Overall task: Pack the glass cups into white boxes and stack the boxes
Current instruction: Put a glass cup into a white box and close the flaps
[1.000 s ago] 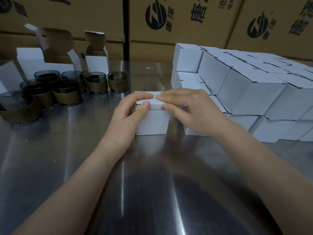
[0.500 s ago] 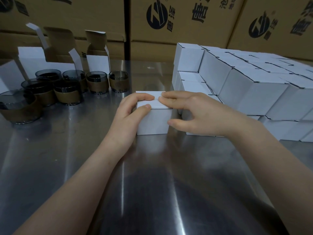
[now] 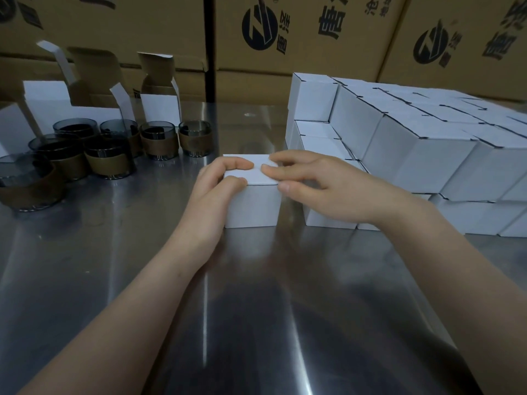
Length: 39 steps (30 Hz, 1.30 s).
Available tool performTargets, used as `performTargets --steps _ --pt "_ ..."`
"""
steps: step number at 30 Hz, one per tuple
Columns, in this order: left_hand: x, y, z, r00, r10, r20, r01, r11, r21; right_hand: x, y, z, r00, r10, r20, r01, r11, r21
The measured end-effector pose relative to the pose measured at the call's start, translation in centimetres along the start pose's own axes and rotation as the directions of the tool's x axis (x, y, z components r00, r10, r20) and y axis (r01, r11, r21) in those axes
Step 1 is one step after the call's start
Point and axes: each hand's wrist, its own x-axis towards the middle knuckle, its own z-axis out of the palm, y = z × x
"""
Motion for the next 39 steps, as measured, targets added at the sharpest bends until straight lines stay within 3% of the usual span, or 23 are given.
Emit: performTargets --steps 3,6,13,24,28,39 --pt "0.13 -0.12 -0.15 1.000 0.008 0.005 -0.008 1.000 -0.009 0.23 0.08 0.34 0.993 0.061 -0.102 -0.038 0.977 0.209" --pt "0.30 -0.12 -0.29 1.000 0.003 0.004 -0.003 1.000 -0.021 0.50 0.25 0.67 0.984 0.101 -0.149 -0.056 0.959 0.278" --pt "0.21 -0.11 -0.38 1.000 -0.006 0.010 0.007 0.999 -0.036 0.76 0.43 0.77 0.979 0.089 -0.185 -0.037 0.962 0.269" --pt "0.01 -0.08 -0.56 0.999 -0.008 0.053 0.011 0.998 -0.061 0.83 0.11 0.66 0.982 0.039 -0.186 -0.017 0.993 0.119" --pt "-0.05 -0.13 -0.53 0.999 0.012 0.044 -0.013 1.000 0.010 0.70 0.02 0.81 0.982 0.058 -0.178 -0.027 0.984 0.174" --pt "-0.13 0.20 -0.39 1.000 -0.029 0.006 0.030 0.999 -0.014 0.86 -0.30 1.06 0.980 0.083 -0.181 -0.042 0.975 0.217"
